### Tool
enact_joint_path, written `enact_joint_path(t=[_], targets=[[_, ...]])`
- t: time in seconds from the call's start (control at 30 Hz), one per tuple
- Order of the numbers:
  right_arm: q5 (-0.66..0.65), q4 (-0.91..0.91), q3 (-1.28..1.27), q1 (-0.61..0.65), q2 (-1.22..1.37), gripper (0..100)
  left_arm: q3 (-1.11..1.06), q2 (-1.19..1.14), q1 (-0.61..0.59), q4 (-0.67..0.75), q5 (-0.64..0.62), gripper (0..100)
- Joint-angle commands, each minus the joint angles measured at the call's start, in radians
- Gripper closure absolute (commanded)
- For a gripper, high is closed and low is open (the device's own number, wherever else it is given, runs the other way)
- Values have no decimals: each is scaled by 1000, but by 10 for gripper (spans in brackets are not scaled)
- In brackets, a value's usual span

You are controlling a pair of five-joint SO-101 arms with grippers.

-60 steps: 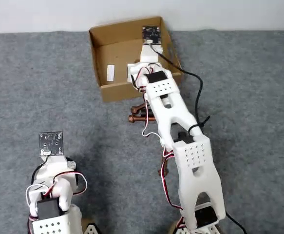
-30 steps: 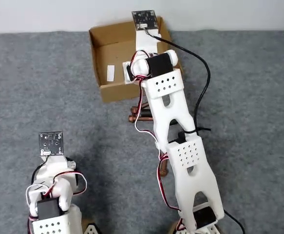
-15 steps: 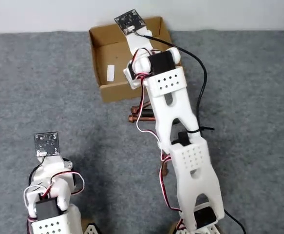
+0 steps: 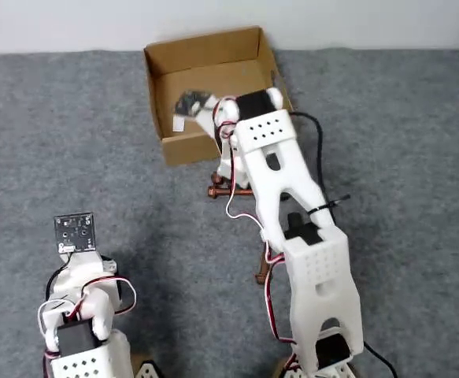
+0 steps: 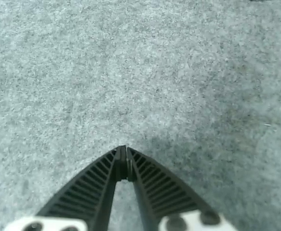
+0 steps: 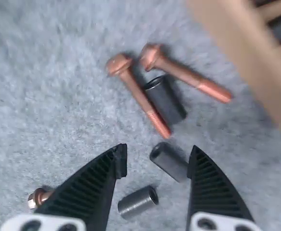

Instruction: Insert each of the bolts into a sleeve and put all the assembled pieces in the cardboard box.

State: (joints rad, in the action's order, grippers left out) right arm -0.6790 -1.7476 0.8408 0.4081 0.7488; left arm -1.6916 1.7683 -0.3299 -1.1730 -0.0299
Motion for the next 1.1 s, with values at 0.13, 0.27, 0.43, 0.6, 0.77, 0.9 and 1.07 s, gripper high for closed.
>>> enact_joint_path(t=[0.13,0.27,0.43,0.6,0.77,0.9,1.07], targets=[[-17,19,150,-19,142,801,5,0,-3,8,-11,995],[-17,18,276,-21,236,801,5,0,-3,8,-11,995],[-17,-5,437,-22,325,801,5,0,-3,8,-11,995],[-17,-15,494,-22,389,801,5,0,-3,8,-11,995],[-17,-13,494,-39,441,801,5,0,-3,8,-11,995],[-15,-25,500,-61,475,801,5,0,-3,8,-11,995],[-11,-50,497,-62,476,801,5,0,-3,8,-11,995]])
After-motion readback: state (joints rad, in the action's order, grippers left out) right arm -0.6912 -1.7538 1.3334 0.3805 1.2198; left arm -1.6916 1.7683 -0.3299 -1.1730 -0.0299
